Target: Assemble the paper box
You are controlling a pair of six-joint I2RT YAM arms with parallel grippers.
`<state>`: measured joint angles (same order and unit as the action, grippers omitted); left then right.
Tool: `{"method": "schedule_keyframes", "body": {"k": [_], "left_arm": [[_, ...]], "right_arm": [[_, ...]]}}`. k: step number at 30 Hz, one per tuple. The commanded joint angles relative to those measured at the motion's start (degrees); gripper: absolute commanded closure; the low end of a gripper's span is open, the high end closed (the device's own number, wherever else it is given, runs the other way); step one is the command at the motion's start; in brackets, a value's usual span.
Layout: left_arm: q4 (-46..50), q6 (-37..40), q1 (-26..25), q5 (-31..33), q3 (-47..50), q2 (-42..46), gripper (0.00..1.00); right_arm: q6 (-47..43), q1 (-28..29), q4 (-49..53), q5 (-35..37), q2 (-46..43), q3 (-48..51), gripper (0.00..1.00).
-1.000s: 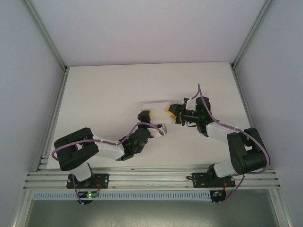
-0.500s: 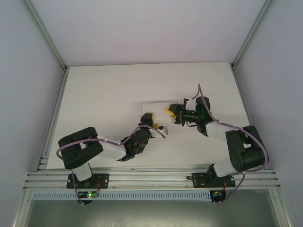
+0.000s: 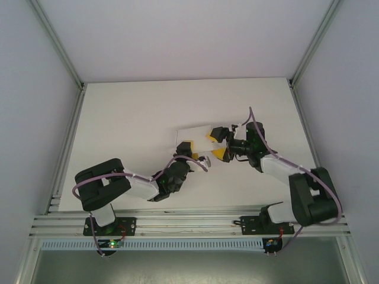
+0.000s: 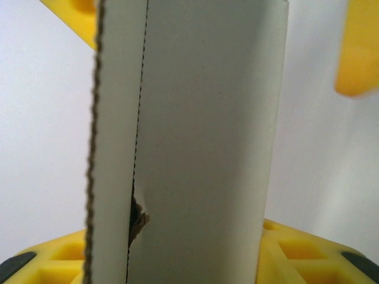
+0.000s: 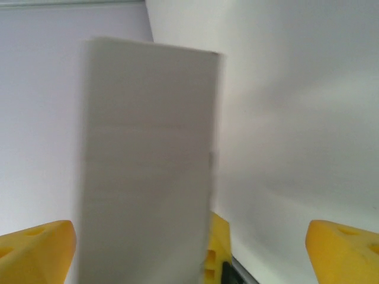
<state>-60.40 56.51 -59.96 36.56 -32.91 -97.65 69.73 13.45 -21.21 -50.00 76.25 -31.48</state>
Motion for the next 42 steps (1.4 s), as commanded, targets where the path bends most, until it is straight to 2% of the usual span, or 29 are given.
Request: {"method": "schedule_keyframes", "body": {"k": [1,6,8,11,14,16,17,19,21,29,32,35,38,42], "left_arm": [[7.5,-7.3,-0.5,-0.7,-1.7,4.6,0.51],[30.7,-16.4,0.4,-4.0,-5.7,11.0,0.51],[40.4,-20.1,1.1,-7.3,-7.6,14.0,0.53],[54.9,-25.6,2.5,-14.1,-11.2,17.9,0.54],[67.1,-29.1,3.8,-20.0,-14.6,20.7,0.53],[71.2,-30.4,4.3,-21.5,-15.7,22.1,0.54],[74.8,-30.3,4.8,-24.6,-16.6,22.7,0.53],[78.7,-31.1,5.6,-27.5,-17.9,23.5,0.53],[84.8,-30.1,6.5,-34.6,-19.6,23.6,0.5],[94.6,-29.0,9.2,-39.8,-24.7,19.8,0.51],[96.6,-27.7,10.3,-44.3,-26.3,18.6,0.51],[96.3,-27.2,11.5,-44.5,-27.5,17.1,0.51],[97.0,-26.0,13.6,-48.3,-28.8,15.3,0.52],[94.7,-26.4,15.7,-48.4,-29.5,12.1,0.52]], "right_arm": [[-10.1,-0.9,7.5,9.1,-7.6,-1.1,0.01],[-21.9,-0.7,20.1,17.6,-15.0,-5.0,0.01],[-24.8,-0.7,21.8,19.8,-17.1,-4.9,0.02],[-29.5,-0.7,19.2,20.3,-20.3,-3.3,0.01],[-32.4,-0.5,12.5,20.2,-23.8,0.4,0.01],[-34.1,-0.3,8.1,19.7,-25.9,2.7,0.02],[-35.9,-0.1,7.3,19.5,-26.9,3.2,0.02],[-37.7,0.9,9.0,22.1,-28.0,3.3,0.01],[-41.0,2.2,11.6,23.1,-27.9,2.4,0.01],[-46.2,5.0,10.8,18.9,-26.9,2.2,0.02],[-48.3,5.7,11.0,17.8,-26.7,2.4,0.01],[-50.9,6.5,11.1,15.7,-27.0,2.7,0.01],[-53.5,7.4,12.0,14.9,-27.6,3.1,0.01],[-55.1,7.9,14.0,15.2,-28.3,3.2,0.01]]}}
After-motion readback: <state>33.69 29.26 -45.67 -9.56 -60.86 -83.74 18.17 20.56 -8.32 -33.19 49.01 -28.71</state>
